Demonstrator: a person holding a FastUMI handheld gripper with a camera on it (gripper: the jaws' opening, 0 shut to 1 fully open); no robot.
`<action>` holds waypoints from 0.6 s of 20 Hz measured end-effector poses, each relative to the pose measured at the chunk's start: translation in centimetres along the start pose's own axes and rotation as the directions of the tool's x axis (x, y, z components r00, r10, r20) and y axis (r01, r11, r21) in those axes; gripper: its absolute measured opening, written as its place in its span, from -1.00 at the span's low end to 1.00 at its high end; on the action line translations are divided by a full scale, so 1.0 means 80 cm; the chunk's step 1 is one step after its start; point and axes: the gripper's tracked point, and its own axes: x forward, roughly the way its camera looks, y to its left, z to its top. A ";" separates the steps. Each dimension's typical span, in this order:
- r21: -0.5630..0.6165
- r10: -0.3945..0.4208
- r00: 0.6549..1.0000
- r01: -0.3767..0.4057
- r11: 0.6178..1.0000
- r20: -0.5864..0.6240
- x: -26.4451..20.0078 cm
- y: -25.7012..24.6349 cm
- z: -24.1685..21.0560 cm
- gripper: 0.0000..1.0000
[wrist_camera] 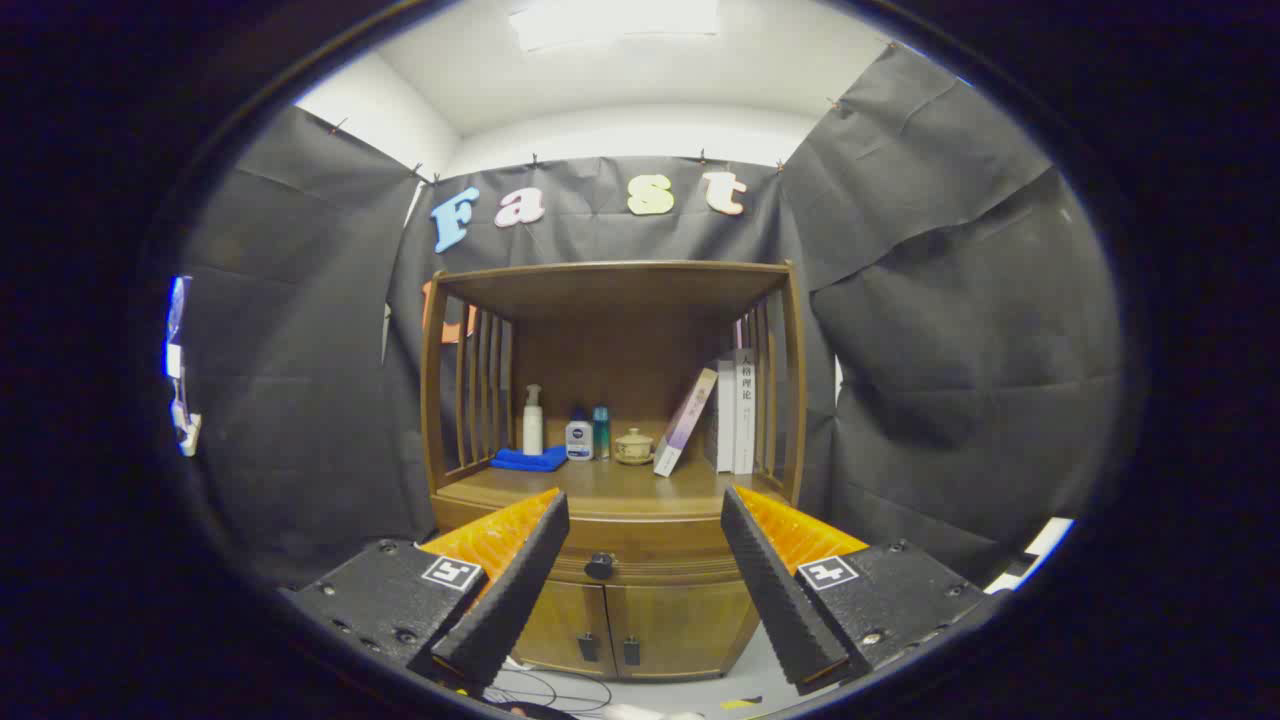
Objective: Pull open the drawer, take out the items inside it, and place them on the countertop above the cabinet.
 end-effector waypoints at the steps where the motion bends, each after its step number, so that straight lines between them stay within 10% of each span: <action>1: 0.002 0.002 1.000 -0.002 1.000 0.000 -0.001 0.002 0.001 1.00; 12: 0.001 0.002 1.000 -0.002 1.000 -0.017 0.004 0.002 -0.004 1.00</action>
